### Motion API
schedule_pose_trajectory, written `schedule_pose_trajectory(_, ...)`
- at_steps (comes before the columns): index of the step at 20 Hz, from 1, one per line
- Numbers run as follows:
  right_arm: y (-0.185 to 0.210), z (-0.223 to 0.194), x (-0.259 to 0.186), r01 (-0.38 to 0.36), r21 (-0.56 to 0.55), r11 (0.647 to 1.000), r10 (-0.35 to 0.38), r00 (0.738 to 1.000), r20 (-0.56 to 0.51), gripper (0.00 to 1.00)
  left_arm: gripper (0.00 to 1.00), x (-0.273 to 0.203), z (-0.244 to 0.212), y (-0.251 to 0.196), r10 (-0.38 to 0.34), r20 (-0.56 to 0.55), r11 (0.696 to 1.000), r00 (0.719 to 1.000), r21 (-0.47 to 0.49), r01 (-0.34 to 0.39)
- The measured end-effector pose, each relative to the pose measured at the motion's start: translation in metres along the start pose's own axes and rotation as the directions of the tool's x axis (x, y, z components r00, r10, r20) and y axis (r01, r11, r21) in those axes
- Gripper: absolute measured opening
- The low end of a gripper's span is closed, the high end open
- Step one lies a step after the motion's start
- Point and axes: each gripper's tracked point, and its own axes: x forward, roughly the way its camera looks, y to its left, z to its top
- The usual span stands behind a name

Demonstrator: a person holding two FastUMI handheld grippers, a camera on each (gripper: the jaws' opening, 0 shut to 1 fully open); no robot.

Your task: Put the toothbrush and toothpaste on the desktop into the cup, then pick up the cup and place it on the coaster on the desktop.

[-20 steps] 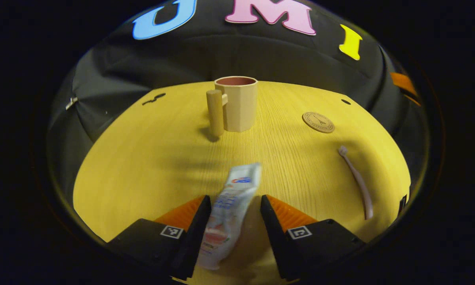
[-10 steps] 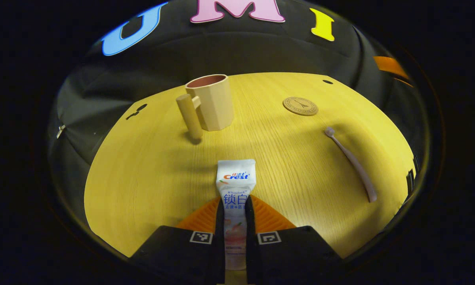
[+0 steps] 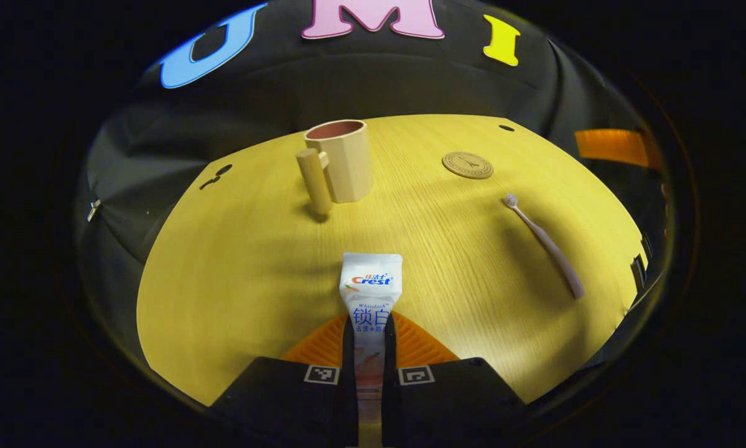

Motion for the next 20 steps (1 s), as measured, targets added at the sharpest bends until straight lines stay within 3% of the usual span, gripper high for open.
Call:
schedule_pose_trajectory(4,0.004,-0.025,0.018,0.022,-0.033,0.999,-0.025,0.996,-0.085,0.98,0.20,-0.031,0.011,0.019,0.015,0.051,0.999,0.999,-0.032,-0.013)
schedule_pose_trajectory(5,0.005,-0.030,0.022,0.024,-0.039,0.999,-0.028,0.995,-0.098,0.98,0.24,-0.039,0.011,0.023,0.021,0.060,0.999,0.998,-0.029,-0.019)
schedule_pose_trajectory(7,0.008,-0.045,0.030,0.023,-0.043,0.999,-0.029,0.990,-0.141,0.98,0.15,-0.051,0.012,0.030,0.033,0.070,0.999,0.997,-0.026,-0.031)
schedule_pose_trajectory(8,0.010,-0.052,0.033,0.018,-0.043,0.999,-0.025,0.986,-0.166,0.98,0.20,-0.055,0.010,0.032,0.035,0.069,0.999,0.997,-0.037,-0.033)
schedule_pose_trajectory(12,0.012,-0.085,0.039,0.013,-0.059,0.998,-0.027,0.970,-0.243,0.98,0.20,-0.064,0.006,0.035,0.040,0.052,0.991,0.998,-0.132,-0.033)
schedule_pose_trajectory(14,0.013,-0.098,0.041,0.013,-0.052,0.999,-0.027,0.961,-0.277,0.98,0.20,-0.073,0.003,0.042,0.050,0.061,0.990,0.997,-0.135,-0.042)
schedule_pose_trajectory(15,0.013,-0.102,0.042,0.014,-0.044,0.999,-0.026,0.956,-0.293,0.98,0.15,-0.074,0.003,0.044,0.054,0.062,0.990,0.997,-0.137,-0.045)
schedule_pose_trajectory(16,0.012,-0.107,0.043,0.017,-0.040,0.999,-0.029,0.950,-0.310,0.98,0.20,-0.073,0.002,0.046,0.060,0.056,0.988,0.997,-0.149,-0.051)
schedule_pose_trajectory(20,0.014,-0.122,0.050,0.011,-0.025,1.000,-0.020,0.928,-0.373,0.98,0.20,-0.074,-0.001,0.054,0.071,0.046,0.980,0.996,-0.189,-0.061)
